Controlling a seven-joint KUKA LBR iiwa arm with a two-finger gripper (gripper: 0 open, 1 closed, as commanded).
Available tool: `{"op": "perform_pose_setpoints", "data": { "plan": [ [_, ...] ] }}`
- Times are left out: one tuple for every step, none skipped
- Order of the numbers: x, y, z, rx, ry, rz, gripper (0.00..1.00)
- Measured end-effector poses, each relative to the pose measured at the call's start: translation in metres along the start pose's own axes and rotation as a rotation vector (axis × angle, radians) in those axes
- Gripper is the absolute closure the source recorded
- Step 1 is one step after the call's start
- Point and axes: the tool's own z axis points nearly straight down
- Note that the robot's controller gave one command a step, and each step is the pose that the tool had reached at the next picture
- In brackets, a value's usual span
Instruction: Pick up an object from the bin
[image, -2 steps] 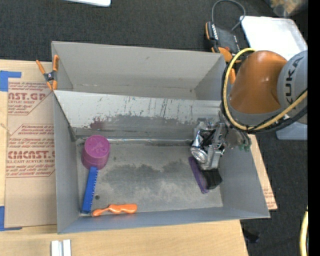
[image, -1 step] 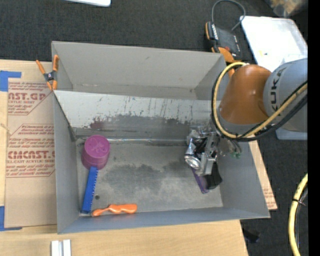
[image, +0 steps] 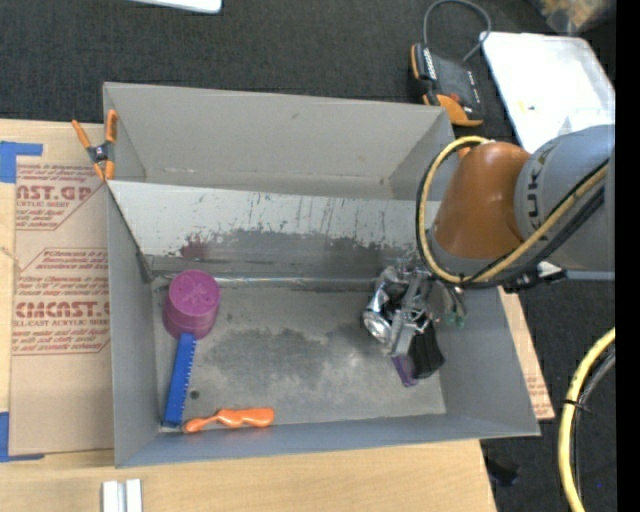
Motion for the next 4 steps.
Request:
{"op": "perform_pose_setpoints", "data": {
  "plan": [
    [-0.007,-0.003,0.019,0.002,-0.002,0.056,0.00],
    [-0.009,-0.019,0.022,0.002,-0.004,-0.192,0.00],
    [-0.011,-0.022,0.033,-0.013,0.013,0.044,0.00],
    [-0.008,-0.023,0.035,-0.017,0.007,0.053,0.00]
  ]
}}
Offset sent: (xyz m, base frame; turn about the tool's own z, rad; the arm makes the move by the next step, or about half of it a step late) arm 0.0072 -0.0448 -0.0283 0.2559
